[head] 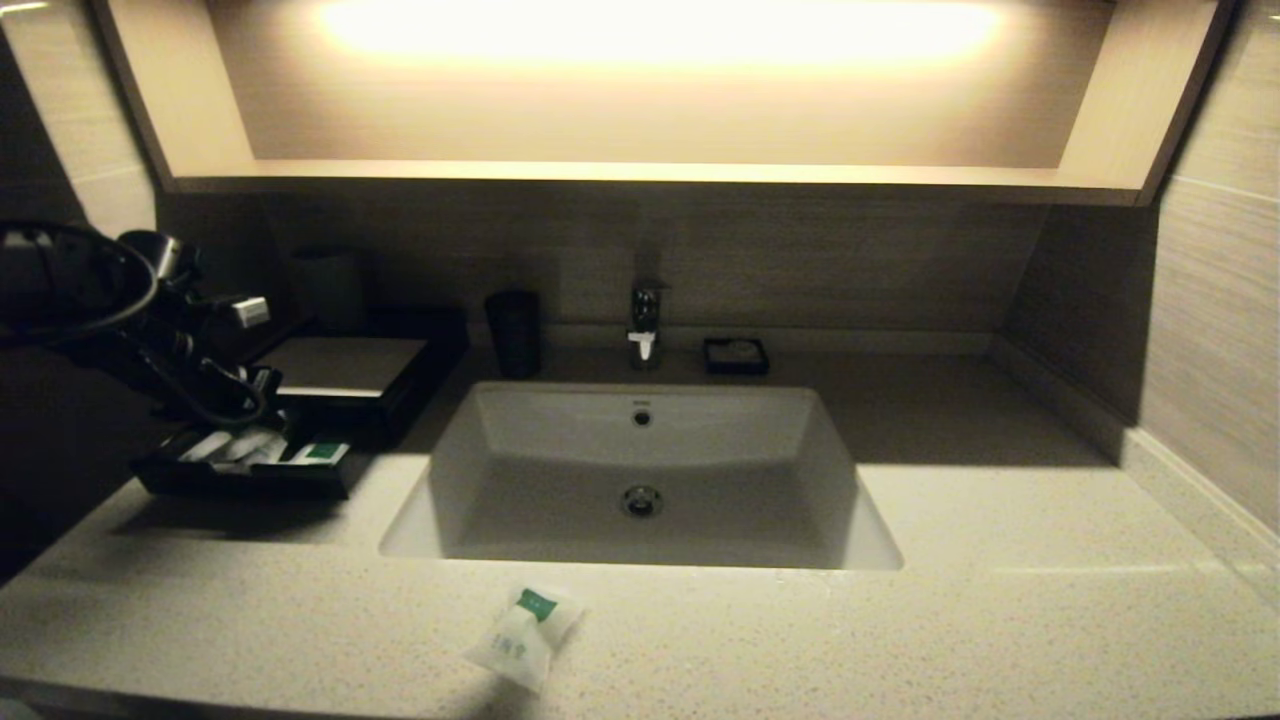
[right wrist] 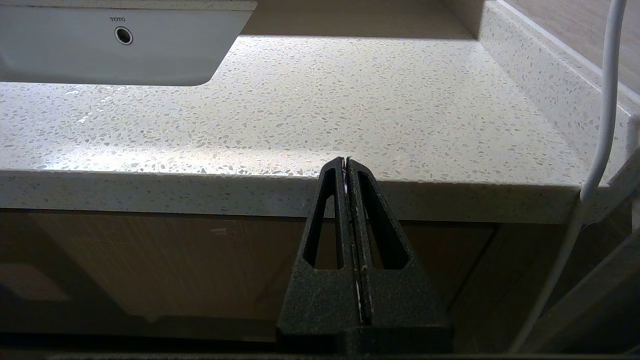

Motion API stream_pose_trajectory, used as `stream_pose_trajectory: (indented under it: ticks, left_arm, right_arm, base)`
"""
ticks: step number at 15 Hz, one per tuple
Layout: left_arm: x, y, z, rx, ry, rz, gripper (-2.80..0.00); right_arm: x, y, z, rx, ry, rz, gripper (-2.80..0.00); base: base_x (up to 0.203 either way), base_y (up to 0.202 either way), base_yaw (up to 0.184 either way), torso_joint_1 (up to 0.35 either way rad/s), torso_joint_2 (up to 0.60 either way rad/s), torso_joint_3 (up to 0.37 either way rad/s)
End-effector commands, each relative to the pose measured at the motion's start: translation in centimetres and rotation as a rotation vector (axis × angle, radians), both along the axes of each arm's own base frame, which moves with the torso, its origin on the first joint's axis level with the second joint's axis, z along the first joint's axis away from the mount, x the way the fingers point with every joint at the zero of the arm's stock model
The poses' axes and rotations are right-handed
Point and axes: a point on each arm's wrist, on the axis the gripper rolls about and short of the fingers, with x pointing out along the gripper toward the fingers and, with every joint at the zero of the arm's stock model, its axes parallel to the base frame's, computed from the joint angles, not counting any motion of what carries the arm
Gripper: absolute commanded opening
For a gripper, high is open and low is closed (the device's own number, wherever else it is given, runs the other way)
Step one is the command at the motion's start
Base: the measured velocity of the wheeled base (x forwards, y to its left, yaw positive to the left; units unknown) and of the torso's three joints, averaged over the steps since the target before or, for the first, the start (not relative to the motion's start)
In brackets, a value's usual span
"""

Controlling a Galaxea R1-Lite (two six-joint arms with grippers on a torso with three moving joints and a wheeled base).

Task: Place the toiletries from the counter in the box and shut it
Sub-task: Place the bathroom toiletry into the drawer

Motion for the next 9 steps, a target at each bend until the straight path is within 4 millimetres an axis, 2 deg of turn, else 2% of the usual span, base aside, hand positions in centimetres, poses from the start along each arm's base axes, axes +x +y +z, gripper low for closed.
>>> stream_pose_trajectory:
  ticks: [1, 9]
  left_arm:
    - [0.09, -0.02, -0.24, -0.002, 0.008, -0.003, -2.8]
    - [0.51, -0.21, -0.18, -0.018, -0.026, -0.007, -2.8]
  right_arm:
    - [0.01, 0.0, -0.04, -0.001, 0.001, 0.001, -2.8]
    - [0.02, 0.0, -0.04, -0.001, 0.002, 0.001, -2.8]
  base:
    - [0.0, 0.0, 0.0, 0.0, 0.0, 0.0]
    - [0.0, 0.0, 0.0, 0.0, 0.0, 0.0]
